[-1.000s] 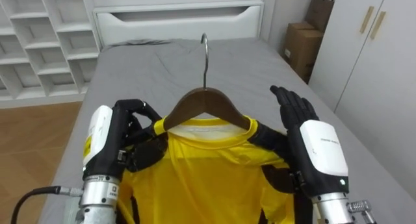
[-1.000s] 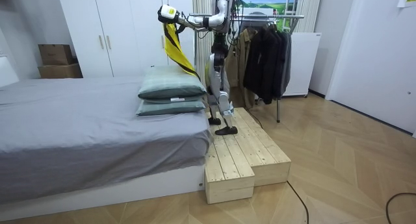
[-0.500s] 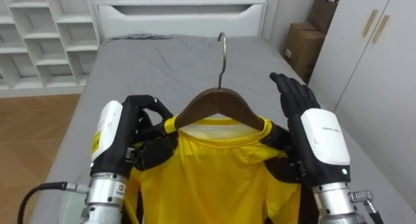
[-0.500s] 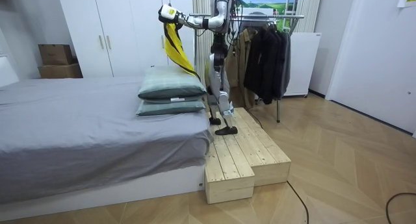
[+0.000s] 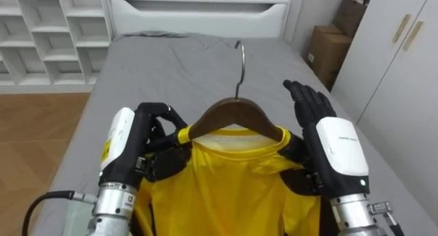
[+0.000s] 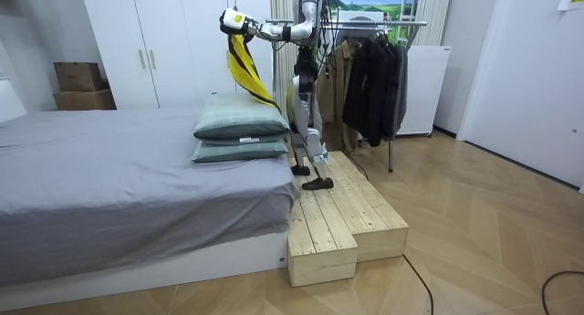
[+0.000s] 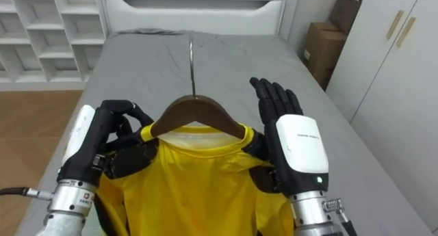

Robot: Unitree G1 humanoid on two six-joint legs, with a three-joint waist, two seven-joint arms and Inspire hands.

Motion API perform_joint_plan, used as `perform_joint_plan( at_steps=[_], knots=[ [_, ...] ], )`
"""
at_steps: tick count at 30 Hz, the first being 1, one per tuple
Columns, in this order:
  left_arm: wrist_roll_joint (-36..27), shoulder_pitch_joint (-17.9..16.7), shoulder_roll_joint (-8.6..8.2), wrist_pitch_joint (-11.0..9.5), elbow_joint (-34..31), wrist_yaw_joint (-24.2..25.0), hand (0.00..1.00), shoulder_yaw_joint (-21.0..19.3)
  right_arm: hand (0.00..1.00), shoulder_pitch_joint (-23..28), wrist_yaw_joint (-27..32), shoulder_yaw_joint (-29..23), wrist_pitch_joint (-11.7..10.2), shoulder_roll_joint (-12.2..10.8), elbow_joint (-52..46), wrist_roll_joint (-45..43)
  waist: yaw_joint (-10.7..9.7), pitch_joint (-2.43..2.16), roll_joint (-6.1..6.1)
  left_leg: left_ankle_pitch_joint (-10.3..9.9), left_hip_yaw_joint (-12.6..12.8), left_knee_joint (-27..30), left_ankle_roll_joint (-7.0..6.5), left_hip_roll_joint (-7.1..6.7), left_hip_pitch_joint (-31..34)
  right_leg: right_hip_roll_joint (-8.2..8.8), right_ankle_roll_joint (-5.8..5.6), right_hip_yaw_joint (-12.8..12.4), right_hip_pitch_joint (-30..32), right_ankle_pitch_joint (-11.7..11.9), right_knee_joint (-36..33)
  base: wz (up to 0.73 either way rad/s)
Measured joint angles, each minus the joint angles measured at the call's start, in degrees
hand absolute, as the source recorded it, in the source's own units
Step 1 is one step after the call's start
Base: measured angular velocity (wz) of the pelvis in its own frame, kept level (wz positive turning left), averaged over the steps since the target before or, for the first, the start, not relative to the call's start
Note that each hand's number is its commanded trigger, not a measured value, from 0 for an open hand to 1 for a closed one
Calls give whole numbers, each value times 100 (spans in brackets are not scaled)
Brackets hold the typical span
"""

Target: Hang clothes

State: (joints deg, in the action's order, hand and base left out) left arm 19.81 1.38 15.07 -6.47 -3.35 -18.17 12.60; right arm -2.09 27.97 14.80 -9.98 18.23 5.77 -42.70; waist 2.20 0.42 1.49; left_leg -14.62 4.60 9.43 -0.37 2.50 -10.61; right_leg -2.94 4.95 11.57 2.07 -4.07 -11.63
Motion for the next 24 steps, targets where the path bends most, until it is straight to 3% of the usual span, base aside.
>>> perform_joint_plan(
  at_steps=[2, 9, 14, 20, 24],
  knots=[
    [0, 0, -1, 0, 0, 23, 100, 41, 0, -23, -5, 36, -2, -3, 180, -11, 0, 25, -10, 0, -4, -4, 0, -6, 1, 3, -4, 0, 0, -2, 2, 0],
    [6, -1, 32, 3, 0, 46, 100, 91, 0, -23, -21, 99, 2, 1, 378, -32, 117, 40, -33, 0, -15, -3, 0, 0, 16, -8, -11, -9, 12, -9, 5, 0],
    [117, -1, 244, 9, 0, 53, 100, 98, 0, -16, -7, 351, 4, 21, 516, -43, 136, 30, -57, 0, -19, 9, 0, 3, 20, -8, -8, -5, 11, -6, 6, 0],
    [561, 0, 280, 27, 9, 84, 100, 106, 0, -9, 18, 533, 0, 24, 888, -40, 102, 10, -84, 0, -103, 26, 0, -9, 87, 31, -14, 123, 7, -2, 38, 9],
    [710, 0, 329, 172, 12, 164, 100, 121, 0, 17, -7, 644, 4, 30, 1226, -41, 103, -11, -131, 0, -153, 31, -1, -2, 132, 24, -14, 161, 3, 17, 111, 7]
  ],
)
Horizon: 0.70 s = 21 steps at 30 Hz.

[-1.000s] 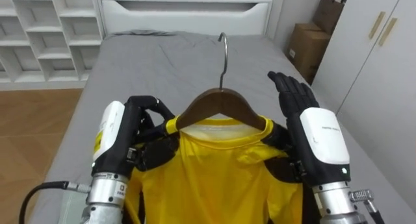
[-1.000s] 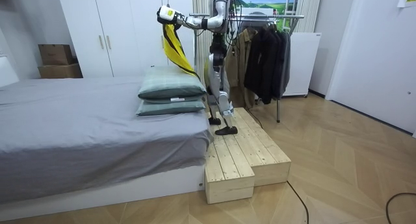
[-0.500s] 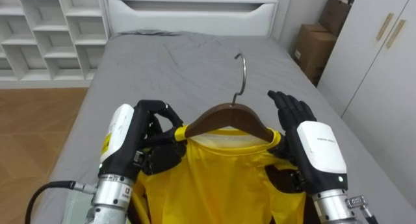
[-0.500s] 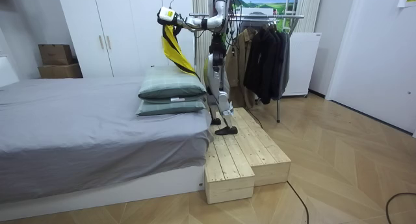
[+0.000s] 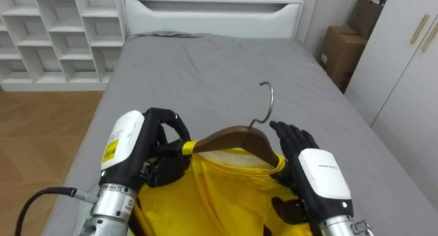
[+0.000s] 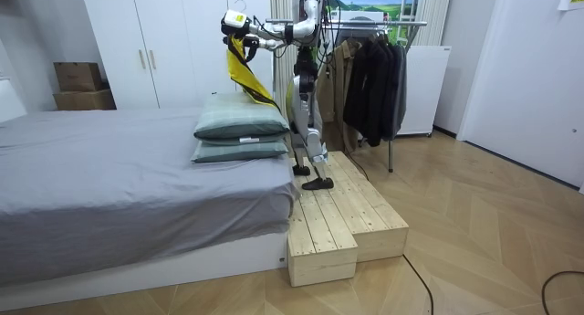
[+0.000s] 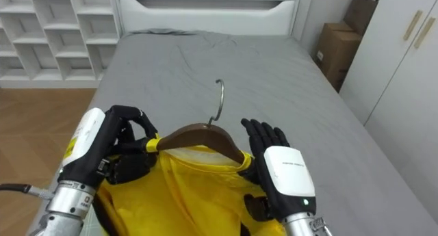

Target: Hang clothes

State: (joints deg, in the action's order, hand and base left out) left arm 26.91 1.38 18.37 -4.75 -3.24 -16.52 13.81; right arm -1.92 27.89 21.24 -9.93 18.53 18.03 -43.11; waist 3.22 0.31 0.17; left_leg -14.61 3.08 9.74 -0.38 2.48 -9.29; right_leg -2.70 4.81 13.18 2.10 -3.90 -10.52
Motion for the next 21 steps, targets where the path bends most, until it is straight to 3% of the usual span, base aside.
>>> perform_joint_plan(
  at_steps=[16, 17, 19, 20, 21],
  knots=[
    [27, 0, 1, 41, -1, 104, 100, -9, 0, 0, 8, -7, -1, -1, 179, -6, -31, -12, -16, 0, -6, -9, 0, 2, -34, 0, 0, -3, -16, 0, -8, 0],
    [27, 0, 1, 41, -1, 104, 100, -9, 12, 0, 6, -8, -1, 0, 179, -6, -33, -12, -13, 0, -6, -9, 0, 2, -35, -1, 0, -6, -16, 0, -8, 0],
    [27, 0, 1, 41, -1, 104, 100, -9, 54, 0, 5, -8, 0, -1, 179, -6, -35, -12, -13, 0, -5, -9, 0, 2, -38, -3, 0, -13, -15, 0, -9, 0],
    [27, 0, 1, 41, -1, 104, 100, -9, 64, 0, 4, -8, 0, 0, 179, -6, -35, -11, -12, 0, -4, -9, 0, 2, -38, -5, 0, -17, -15, 0, -8, 0],
    [27, 0, 1, 41, -1, 104, 100, -9, 83, 0, 3, -8, 0, 0, 179, -6, -35, -11, -12, 0, -3, -9, 0, 2, -38, -6, 0, -19, -15, 0, -8, 0]
  ],
)
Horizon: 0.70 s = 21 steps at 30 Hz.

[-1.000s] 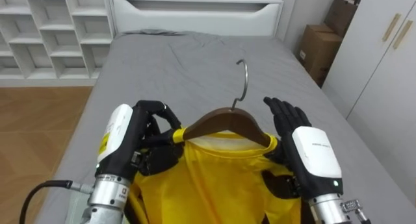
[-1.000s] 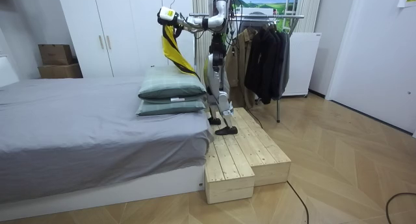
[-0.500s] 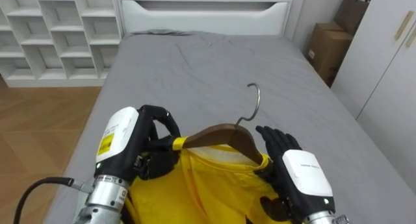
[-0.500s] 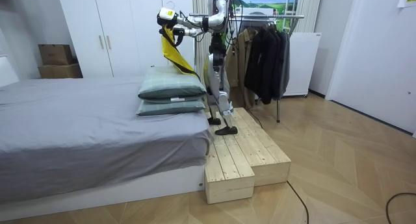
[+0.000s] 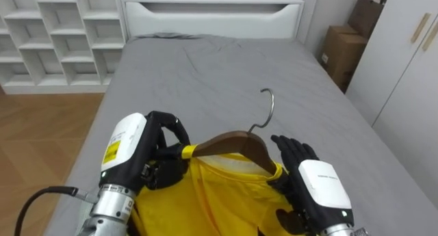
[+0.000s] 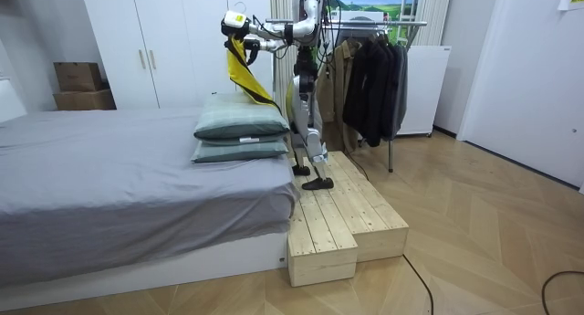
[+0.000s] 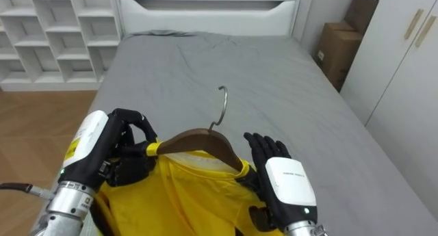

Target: Hang clothes

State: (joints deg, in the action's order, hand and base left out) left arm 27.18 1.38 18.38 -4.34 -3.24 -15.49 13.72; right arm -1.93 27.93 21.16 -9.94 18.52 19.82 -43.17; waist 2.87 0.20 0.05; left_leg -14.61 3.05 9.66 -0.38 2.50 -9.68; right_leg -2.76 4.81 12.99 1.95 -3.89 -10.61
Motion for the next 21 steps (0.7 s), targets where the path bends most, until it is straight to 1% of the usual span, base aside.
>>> perform_joint_plan(
  at_steps=[1, 2, 6, 11, 16, 21],
  knots=[
    [0, 0, 0, 0, 0, 0, 100, 0, 93, 0, -1, -1, 0, 0, 0, 0, 0, 0, 1, 0, 1, 0, 0, 0, 0, -1, 0, -2, 0, 0, 0, 0],
    [0, 0, 0, 0, 0, 0, 100, 0, 100, 0, -2, -2, 0, 0, 0, 0, -4, 1, 2, 0, 2, 1, 0, 0, 0, -1, 0, -3, 1, 0, 1, 0],
    [0, 0, -2, 0, 0, 10, 100, -4, 100, 0, -3, -4, -1, -1, 0, 0, -23, 1, 11, 0, 2, 1, 0, 2, 2, 0, 0, 1, 0, 0, 4, 0],
    [-1, 0, -9, 0, 0, 37, 100, -13, 100, 7, 15, -4, -2, -1, 0, 3, -98, 1, 18, 0, 9, -1, 0, 2, 0, 2, 0, 1, -1, 0, 5, 0],
    [-17, 0, -22, 0, 0, 55, 100, -13, 100, 136, 29, -76, -2, -1, 1, 43, -103, 3, 22, 0, 13, -6, 0, 6, -15, 1, 0, 4, -10, 0, 0, 0],
    [-17, -1, -29, 0, 0, 110, 100, -5, 100, 139, 66, -97, -2, -10, 0, 50, -98, 9, 29, 0, 33, -10, 0, 5, -47, -2, -1, -2, -38, -1, 3, 0]
  ],
)
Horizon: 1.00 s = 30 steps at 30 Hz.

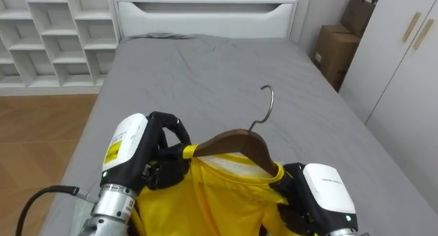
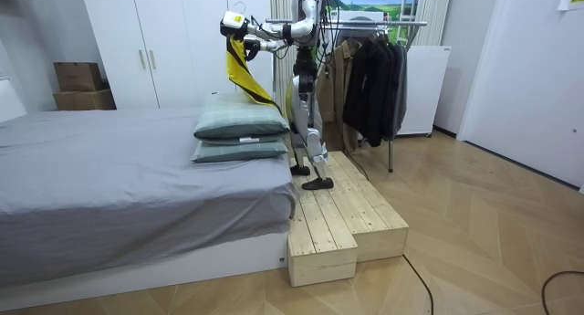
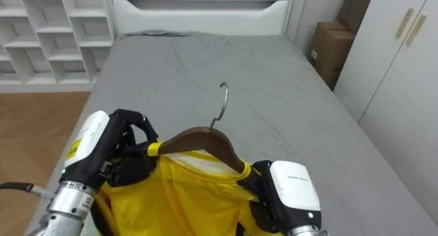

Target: Hang clothes

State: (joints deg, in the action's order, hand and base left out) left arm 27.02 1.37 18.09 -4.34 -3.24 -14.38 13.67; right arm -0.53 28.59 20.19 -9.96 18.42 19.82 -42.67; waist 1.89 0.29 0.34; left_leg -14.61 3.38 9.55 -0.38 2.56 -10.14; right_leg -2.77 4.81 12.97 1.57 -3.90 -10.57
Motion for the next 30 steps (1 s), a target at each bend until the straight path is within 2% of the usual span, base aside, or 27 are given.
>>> perform_joint_plan(
  at_steps=[4, 15, 20, 25, 26, 27, 28, 30],
  knots=[
    [-3, 0, -31, 2, 0, -1, 100, -41, 100, 4, 17, -63, -120, -6, -2, 19, 5, 4, -4, 0, 64, 0, 0, 2, -48, -11, 0, -39, -37, 0, 0, -4],
    [-9, -1, -138, 3, 1, -16, 100, -49, 100, 7, 128, -146, -164, -25, 30, 83, -13, 4, -4, 0, 64, 8, 0, 7, -57, -15, 1, -42, -47, 0, -6, 0],
    [-14, -1, -148, 2, 6, -36, 100, -35, 100, 5, 209, -149, -258, -27, 123, 145, -5, 8, 10, 0, 65, 6, 0, 6, -63, -12, 1, -42, -51, 0, -7, 0],
    [-14, -4, -163, 2, 35, -36, 100, 13, 100, 5, 252, -149, -262, -31, 196, 208, -7, 12, 15, 0, 66, 6, 0, 4, -58, -11, 1, -45, -48, 0, -4, 0],
    [-14, -3, -161, 2, 35, -36, 91, 14, 100, 5, 252, -148, -262, -31, 197, 228, -7, 11, 15, 0, 66, 6, 0, 4, -57, -14, 1, -51, -47, 0, -4, 0],
    [-14, -4, -161, 2, 35, -37, 55, 16, 100, 5, 252, -148, -262, -31, 199, 241, -6, 11, 15, 0, 67, 6, 0, 5, -57, -16, 2, -53, -46, -1, -4, 0],
    [-14, -3, -161, 2, 35, -37, 0, 17, 100, 5, 252, -149, -262, -31, 199, 242, -6, 11, 14, 0, 64, 8, 0, 5, -56, -16, 2, -52, -46, -1, -3, 0],
    [-21, -3, -163, 0, 35, -38, 0, 22, 100, 5, 251, -161, -262, -32, 199, 241, -24, 10, 12, 0, 48, 8, 0, 4, -52, -14, 2, -47, -48, -1, -3, 0]
  ],
)
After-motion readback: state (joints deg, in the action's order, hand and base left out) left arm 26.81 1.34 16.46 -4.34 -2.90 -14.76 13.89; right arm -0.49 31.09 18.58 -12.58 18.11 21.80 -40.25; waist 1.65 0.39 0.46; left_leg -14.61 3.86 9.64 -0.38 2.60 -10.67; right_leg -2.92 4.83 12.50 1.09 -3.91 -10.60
